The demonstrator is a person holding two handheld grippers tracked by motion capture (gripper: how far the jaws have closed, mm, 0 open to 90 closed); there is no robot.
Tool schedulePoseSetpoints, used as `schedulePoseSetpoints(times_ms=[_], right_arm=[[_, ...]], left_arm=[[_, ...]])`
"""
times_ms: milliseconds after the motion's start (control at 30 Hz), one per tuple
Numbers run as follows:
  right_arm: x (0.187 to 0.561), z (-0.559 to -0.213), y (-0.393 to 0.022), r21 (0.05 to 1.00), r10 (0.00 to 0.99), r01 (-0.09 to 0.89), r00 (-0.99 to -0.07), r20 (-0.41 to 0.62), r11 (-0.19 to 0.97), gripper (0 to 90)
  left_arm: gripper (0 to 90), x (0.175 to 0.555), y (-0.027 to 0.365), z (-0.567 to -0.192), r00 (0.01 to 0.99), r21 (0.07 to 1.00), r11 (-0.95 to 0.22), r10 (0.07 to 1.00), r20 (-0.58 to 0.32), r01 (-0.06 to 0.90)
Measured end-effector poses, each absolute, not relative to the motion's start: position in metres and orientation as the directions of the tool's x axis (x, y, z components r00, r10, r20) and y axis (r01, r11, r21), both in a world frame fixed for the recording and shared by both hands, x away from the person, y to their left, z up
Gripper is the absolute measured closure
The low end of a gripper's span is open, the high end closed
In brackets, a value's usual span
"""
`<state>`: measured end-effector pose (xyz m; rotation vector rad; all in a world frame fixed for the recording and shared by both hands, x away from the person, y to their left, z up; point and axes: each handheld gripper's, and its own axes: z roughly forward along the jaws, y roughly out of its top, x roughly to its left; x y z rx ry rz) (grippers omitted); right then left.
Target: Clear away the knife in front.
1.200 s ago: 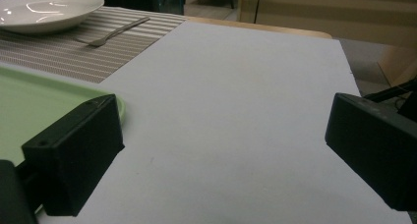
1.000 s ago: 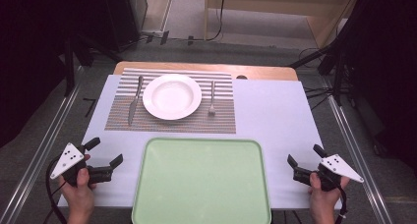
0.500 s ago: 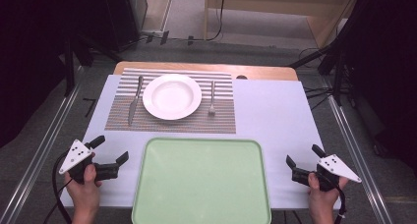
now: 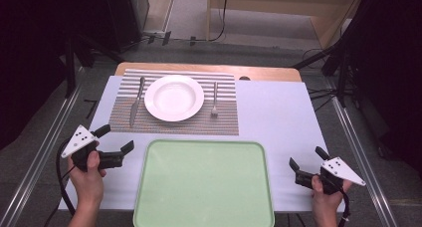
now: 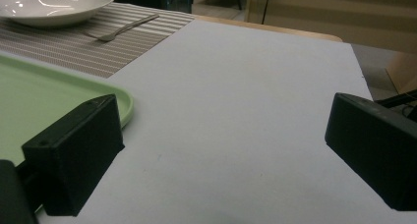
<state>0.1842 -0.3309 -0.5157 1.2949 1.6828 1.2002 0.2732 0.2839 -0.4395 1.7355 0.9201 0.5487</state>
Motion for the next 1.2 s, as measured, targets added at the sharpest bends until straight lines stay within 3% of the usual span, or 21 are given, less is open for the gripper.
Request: schedulePoseSetpoints(times_ms=[1000,1200], right_arm=[[0.180,-0.516,-0.331,0.945,0.959,0.320,-0.281,0.029,0.065,0.0],[0.181,-0.517,-0.330,0.946,0.959,0.318,-0.282,0.032,0.062,0.0]], left_arm=[[0.0,0.368,0.239,-0.425,0.618,0.897,-0.238,0.784,-0.050,0.374],[0.0,0.388,0.233,-0.426,0.618,0.887,-0.223,0.782,-0.085,0.405]])
